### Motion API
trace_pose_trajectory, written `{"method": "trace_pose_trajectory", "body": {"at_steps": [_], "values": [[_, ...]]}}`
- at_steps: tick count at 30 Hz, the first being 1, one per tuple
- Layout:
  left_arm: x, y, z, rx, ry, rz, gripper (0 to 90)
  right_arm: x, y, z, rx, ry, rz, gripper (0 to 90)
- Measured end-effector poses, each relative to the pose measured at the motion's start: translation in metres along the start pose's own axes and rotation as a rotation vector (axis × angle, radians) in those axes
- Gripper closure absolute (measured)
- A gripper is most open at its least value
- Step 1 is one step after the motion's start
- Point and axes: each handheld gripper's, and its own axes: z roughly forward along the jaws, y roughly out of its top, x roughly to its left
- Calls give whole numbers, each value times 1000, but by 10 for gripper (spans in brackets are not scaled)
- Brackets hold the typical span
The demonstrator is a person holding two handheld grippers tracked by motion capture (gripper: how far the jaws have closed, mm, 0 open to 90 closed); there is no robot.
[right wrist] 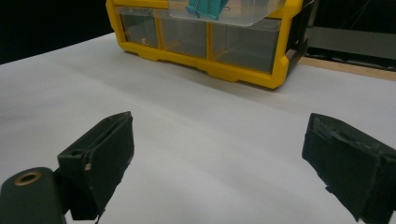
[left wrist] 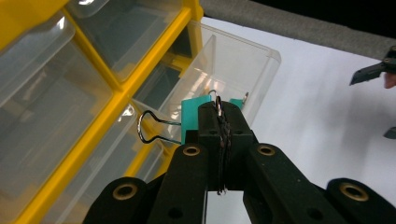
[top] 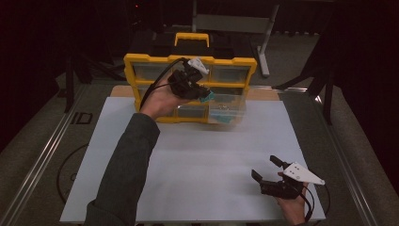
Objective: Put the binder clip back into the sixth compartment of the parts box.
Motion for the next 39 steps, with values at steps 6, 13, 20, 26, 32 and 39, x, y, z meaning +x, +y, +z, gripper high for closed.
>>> {"method": "trace_pose_trajectory", "body": {"at_steps": [6, 13, 20, 26, 32, 39], "values": [[-2, 10, 7, -12, -2, 4, 897, 0, 0, 0, -1, -1, 2, 87], [-7, 21, 15, -38, 6, 3, 897, 2, 0, 1, 1, 0, 0, 87], [-14, 33, 24, -43, 10, 7, 896, 2, 0, 0, -2, 1, -2, 87], [-18, 38, 35, -38, 13, -4, 895, 1, 1, -1, -7, -3, 0, 87], [-25, 44, 42, -36, 8, 0, 895, 2, 1, 0, -5, 1, 1, 87], [-30, 49, 50, -35, -5, 4, 893, 2, 1, 0, -8, -1, 0, 87]]}}
